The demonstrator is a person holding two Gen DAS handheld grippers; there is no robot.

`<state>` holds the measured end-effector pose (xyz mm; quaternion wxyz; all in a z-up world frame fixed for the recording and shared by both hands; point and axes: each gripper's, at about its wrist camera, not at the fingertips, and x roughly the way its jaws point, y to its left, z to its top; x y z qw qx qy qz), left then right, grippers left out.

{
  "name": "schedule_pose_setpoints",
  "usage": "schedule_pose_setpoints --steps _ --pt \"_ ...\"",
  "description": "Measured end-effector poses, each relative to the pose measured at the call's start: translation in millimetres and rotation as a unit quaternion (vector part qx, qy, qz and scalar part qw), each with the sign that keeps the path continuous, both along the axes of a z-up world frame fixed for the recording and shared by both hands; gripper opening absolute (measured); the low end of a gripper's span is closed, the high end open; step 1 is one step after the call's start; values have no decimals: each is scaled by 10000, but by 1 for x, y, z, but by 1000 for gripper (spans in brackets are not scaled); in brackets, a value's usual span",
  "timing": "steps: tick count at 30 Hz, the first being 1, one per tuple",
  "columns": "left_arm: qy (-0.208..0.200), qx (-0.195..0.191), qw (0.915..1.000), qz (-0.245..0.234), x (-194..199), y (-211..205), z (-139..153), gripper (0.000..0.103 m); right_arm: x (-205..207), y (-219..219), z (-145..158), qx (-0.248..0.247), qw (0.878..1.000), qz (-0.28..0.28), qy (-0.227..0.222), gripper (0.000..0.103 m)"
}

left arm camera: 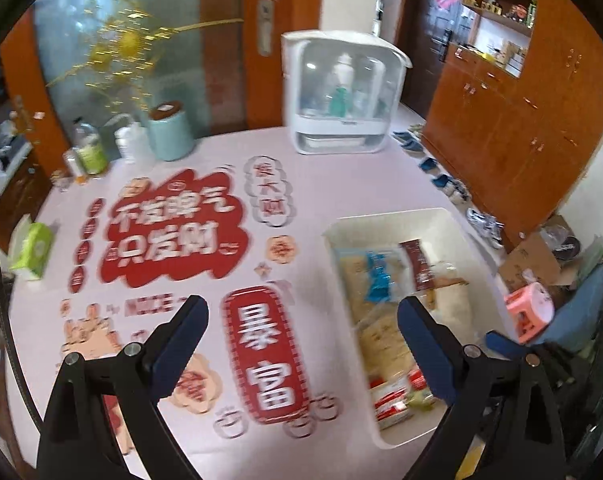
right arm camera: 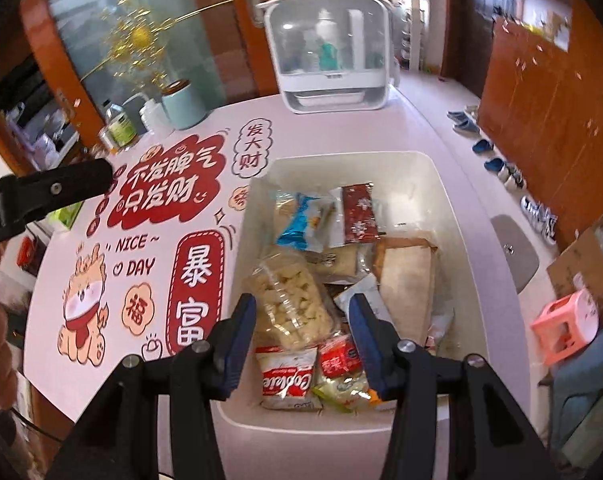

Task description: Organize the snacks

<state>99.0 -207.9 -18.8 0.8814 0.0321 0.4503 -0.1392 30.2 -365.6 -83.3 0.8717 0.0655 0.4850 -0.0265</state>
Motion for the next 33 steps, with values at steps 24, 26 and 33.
schedule_pose_setpoints --steps 24,26,33 --pt "-8 201 9890 1464 -113 140 6 95 -46 126 56 194 9966 536 -595 55" --pt "1 242 9889 1468 -115 141 5 95 -47 130 57 148 9968 518 -591 55" --pt "31 285 9883 1496 -112 145 4 95 -47 132 56 39 9980 378 -501 55"
